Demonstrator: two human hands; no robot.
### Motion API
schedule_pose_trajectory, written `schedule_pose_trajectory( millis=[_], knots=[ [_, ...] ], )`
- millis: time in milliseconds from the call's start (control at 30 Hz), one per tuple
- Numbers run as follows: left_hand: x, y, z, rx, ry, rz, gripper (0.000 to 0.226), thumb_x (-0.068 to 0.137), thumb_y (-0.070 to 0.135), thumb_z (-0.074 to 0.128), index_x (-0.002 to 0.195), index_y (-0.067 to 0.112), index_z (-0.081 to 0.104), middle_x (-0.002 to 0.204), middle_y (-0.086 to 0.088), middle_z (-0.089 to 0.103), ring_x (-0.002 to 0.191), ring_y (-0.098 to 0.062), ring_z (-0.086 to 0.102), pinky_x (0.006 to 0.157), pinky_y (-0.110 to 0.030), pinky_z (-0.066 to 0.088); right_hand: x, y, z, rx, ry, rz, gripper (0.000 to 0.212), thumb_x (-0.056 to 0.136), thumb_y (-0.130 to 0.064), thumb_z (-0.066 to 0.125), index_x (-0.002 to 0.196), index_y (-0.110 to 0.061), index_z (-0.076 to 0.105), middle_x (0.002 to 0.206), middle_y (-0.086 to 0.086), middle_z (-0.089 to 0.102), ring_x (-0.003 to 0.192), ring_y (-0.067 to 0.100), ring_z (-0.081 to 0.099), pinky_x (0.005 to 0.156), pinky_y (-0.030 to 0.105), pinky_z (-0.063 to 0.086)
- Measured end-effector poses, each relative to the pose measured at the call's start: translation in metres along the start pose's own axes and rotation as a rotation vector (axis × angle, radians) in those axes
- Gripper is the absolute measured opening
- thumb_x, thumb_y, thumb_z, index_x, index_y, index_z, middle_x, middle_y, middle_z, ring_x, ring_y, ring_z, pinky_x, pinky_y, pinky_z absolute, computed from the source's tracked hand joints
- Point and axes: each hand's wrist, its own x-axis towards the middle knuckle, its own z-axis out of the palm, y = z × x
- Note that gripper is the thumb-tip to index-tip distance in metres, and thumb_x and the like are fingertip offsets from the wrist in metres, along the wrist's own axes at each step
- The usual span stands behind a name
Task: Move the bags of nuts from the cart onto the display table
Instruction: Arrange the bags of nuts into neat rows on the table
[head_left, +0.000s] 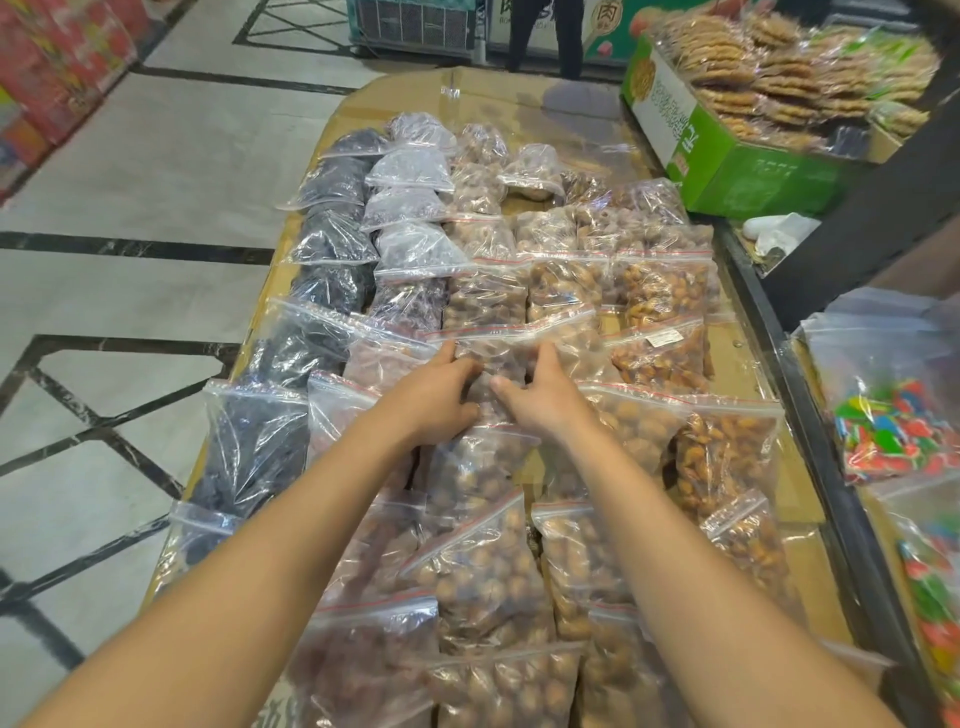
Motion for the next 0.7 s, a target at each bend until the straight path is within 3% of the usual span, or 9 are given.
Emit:
schedule_pose_trajectory(
  millis=[67,167,300,367,433,533,600,700],
  knots=[
    [-0.002,0.002,0.006,0.0,0.026,0.025,0.066,0.092,0.017,0.058,0.154,0.02,0.036,0.17,-0.01,-0.003,0.132,-0.031,0.054,0.098,-0.039,0.05,-0.004,0.001,0.005,-0.121,-0.038,-0.078,0.078,0.101,-0.032,0.063,0.161,-0.027,0.014,0.156,0.01,0.046,0.138,0.029,0.049,0.113,0.043,0.041],
    [-0.006,0.005,0.011,0.087,0.066,0.032,0.055,0.096,0.02,0.05,0.15,0.017,0.04,0.169,-0.014,0.002,0.131,-0.038,0.053,0.096,-0.05,0.052,-0.001,0.006,0.012,-0.346,-0.103,-0.057,0.077,0.106,-0.039,0.048,0.164,-0.031,-0.002,0.158,0.028,0.035,0.149,0.039,0.031,0.12,0.05,0.032],
    [-0.005,0.007,0.003,0.171,-0.067,-0.003,0.041,0.097,0.021,0.047,0.136,0.007,0.048,0.169,-0.016,-0.005,0.132,-0.038,0.052,0.095,-0.045,0.05,0.003,0.0,0.016,-0.574,-0.195,-0.03,0.072,0.11,-0.037,0.034,0.163,-0.023,-0.013,0.152,0.036,0.038,0.14,0.047,0.04,0.112,0.052,0.036],
    [-0.001,0.009,0.001,0.203,-0.139,-0.019,0.035,0.097,0.022,0.048,0.127,0.004,0.049,0.168,-0.017,-0.011,0.134,-0.039,0.05,0.097,-0.047,0.048,0.001,0.0,0.021,-0.639,-0.239,-0.007,0.068,0.112,-0.032,0.027,0.162,-0.021,-0.017,0.16,0.036,0.023,0.143,0.048,0.036,0.112,0.054,0.035],
    [0.004,0.012,0.003,0.234,-0.209,-0.065,0.042,0.097,0.019,0.049,0.136,0.003,0.043,0.166,-0.016,-0.02,0.139,-0.04,0.044,0.103,-0.052,0.046,0.003,0.001,0.022,-0.642,-0.237,0.033,0.07,0.111,-0.038,0.025,0.161,-0.02,-0.021,0.166,0.032,0.009,0.151,0.048,0.022,0.117,0.058,0.026],
    [0.008,0.014,0.007,0.298,-0.283,-0.126,0.067,0.1,0.013,0.047,0.157,0.004,0.015,0.164,-0.014,-0.028,0.151,-0.041,0.021,0.115,-0.055,0.035,0.009,-0.002,0.018,-0.611,-0.249,0.062,0.075,0.11,-0.044,0.029,0.16,-0.026,-0.023,0.169,0.028,-0.001,0.155,0.048,0.007,0.122,0.06,0.02],
    [0.004,0.013,0.008,0.349,-0.295,-0.158,0.071,0.104,0.018,0.04,0.16,0.006,-0.002,0.164,-0.014,-0.028,0.155,-0.04,0.006,0.121,-0.056,0.024,0.01,-0.001,0.011,-0.589,-0.309,0.042,0.075,0.108,-0.05,0.031,0.16,-0.033,-0.021,0.167,0.031,0.003,0.153,0.049,0.016,0.122,0.058,0.024],
    [0.002,0.017,0.008,0.35,-0.315,-0.214,0.072,0.105,0.02,0.034,0.159,0.01,-0.011,0.163,-0.011,-0.03,0.154,-0.041,-0.007,0.122,-0.059,0.015,0.008,-0.001,0.001,-0.467,-0.287,-0.016,0.072,0.108,-0.048,0.035,0.164,-0.03,-0.005,0.164,0.025,0.03,0.146,0.044,0.037,0.117,0.046,0.038]
  ],
)
